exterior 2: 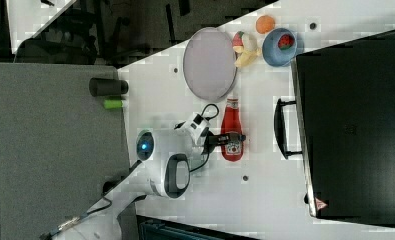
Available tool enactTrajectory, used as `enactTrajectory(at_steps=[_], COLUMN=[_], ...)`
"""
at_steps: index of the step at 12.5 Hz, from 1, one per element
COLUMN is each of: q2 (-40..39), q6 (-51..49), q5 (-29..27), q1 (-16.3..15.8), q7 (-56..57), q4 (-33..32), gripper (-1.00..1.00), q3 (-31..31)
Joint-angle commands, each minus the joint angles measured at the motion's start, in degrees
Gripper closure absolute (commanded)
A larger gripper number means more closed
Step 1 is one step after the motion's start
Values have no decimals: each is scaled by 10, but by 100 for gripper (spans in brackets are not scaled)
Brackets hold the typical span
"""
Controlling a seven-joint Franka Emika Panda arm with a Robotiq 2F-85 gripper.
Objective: Pick Ketchup from the table and place it in strainer.
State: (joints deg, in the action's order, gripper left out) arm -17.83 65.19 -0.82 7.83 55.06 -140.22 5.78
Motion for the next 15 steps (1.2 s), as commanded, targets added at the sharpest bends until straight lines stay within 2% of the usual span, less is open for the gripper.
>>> enactTrajectory(at_steps=[1,6,10,15], q2=[80,239,299,298], q6=[-53,-261,-430,-457], q5=[3,1,-1,-9], q1=[-4,-7,-16,-23], q7=[16,-11,-100,-171], q4=[10,35,100,150], gripper=[-26,-26,-26,-26], q3=[1,17,74,160])
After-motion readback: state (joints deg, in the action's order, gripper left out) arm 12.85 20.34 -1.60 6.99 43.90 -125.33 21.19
